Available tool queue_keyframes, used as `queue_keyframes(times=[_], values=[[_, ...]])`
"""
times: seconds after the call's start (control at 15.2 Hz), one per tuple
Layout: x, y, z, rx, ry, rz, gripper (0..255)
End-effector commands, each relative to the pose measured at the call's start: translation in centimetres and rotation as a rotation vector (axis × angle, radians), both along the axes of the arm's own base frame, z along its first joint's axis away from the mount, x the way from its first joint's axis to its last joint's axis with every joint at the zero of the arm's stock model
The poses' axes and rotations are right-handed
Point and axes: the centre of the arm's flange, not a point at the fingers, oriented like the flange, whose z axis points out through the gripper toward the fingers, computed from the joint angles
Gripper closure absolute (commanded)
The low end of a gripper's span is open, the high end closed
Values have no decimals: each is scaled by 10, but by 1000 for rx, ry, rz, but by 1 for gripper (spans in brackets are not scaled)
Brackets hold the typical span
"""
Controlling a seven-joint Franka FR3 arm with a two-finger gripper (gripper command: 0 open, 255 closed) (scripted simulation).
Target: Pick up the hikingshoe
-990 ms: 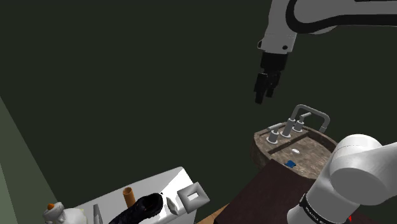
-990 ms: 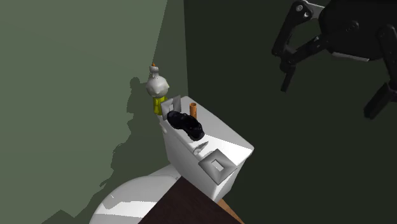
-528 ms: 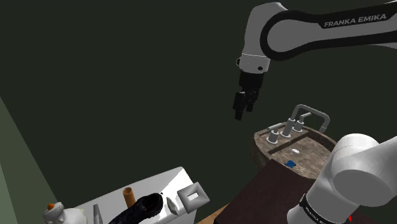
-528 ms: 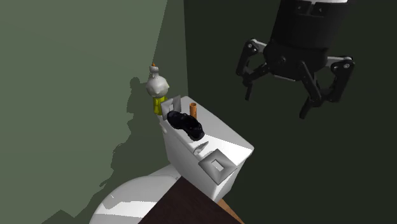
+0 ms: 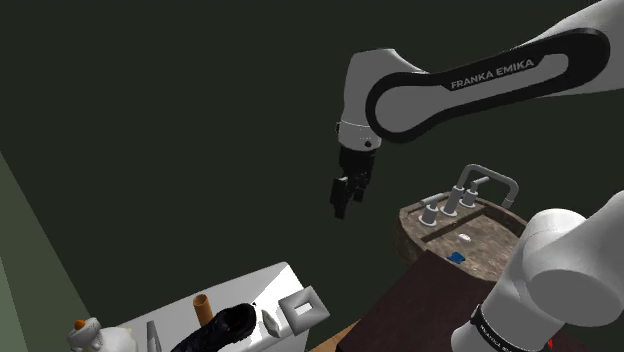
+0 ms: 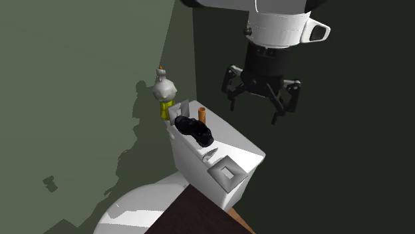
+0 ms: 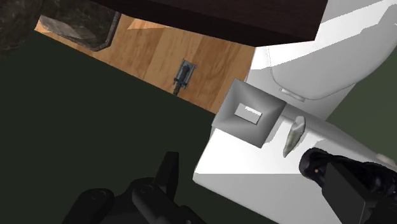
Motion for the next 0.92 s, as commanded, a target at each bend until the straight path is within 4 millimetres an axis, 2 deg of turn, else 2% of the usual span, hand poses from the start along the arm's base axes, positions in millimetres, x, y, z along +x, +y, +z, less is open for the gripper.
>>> queue_keyframes(times=[0.0,0.86], values=[[8,20,-16,4,-3,17,0],[49,141,-128,23,-11,129,0]])
